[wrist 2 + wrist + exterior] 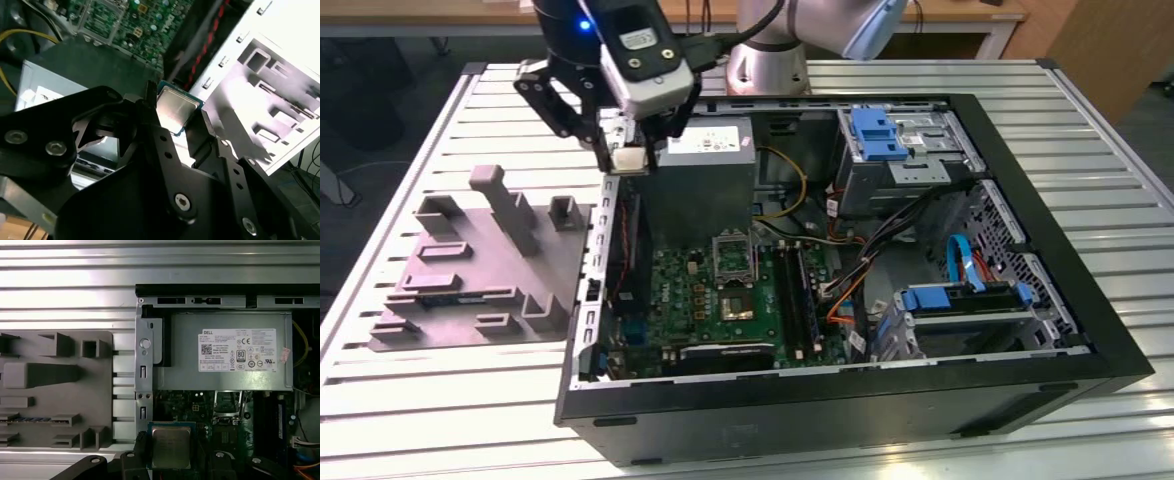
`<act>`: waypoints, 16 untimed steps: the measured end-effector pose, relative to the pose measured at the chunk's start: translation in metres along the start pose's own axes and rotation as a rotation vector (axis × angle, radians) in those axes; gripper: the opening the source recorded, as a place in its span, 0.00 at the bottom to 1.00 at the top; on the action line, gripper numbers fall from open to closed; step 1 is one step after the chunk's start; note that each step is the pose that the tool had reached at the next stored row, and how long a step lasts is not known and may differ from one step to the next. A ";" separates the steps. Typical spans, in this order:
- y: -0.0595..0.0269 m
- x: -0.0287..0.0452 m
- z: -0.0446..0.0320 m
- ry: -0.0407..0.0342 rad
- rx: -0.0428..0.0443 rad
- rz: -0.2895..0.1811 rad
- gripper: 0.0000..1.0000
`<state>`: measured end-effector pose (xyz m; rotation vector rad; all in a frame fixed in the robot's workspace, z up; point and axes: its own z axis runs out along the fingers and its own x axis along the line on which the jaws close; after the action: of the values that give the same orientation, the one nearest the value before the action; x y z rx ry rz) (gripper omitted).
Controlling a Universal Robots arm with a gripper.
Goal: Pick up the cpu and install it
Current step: 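Pick up the cpu and move it towards the insertion slot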
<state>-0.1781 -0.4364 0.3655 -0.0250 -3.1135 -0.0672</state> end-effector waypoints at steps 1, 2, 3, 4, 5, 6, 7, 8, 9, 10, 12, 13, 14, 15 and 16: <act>0.0000 -0.0043 0.0000 0.0000 0.0000 0.000 0.47; 0.0001 -0.0088 0.0000 0.0000 0.0000 0.000 0.47; 0.0001 -0.0136 0.0000 0.0000 0.0000 0.000 0.47; 0.0002 -0.0180 0.0000 -0.0001 0.0000 0.000 0.47; 0.0002 -0.0225 0.0000 0.0000 -0.0001 0.000 0.47; 0.0002 -0.0269 -0.0001 -0.0001 -0.0001 0.000 0.47; 0.0003 -0.0312 -0.0001 0.0000 0.0000 0.000 0.47; 0.0004 -0.0354 -0.0002 0.0000 -0.0001 0.000 0.47; 0.0004 -0.0397 -0.0002 0.0000 0.0000 0.000 0.47; 0.0004 -0.0439 -0.0003 0.0000 0.0000 0.000 0.47; 0.0005 -0.0523 -0.0003 -0.0001 0.0000 0.000 0.47; 0.0005 -0.0563 -0.0003 0.0000 -0.0001 0.000 0.47; 0.0005 -0.0604 -0.0003 0.0000 -0.0001 0.000 0.47; 0.0006 -0.0642 -0.0004 0.0000 0.0000 0.000 0.47; 0.0006 -0.0678 -0.0005 0.0000 0.0000 0.000 0.47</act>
<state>-0.1102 -0.4369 0.3641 -0.0249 -3.1135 -0.0672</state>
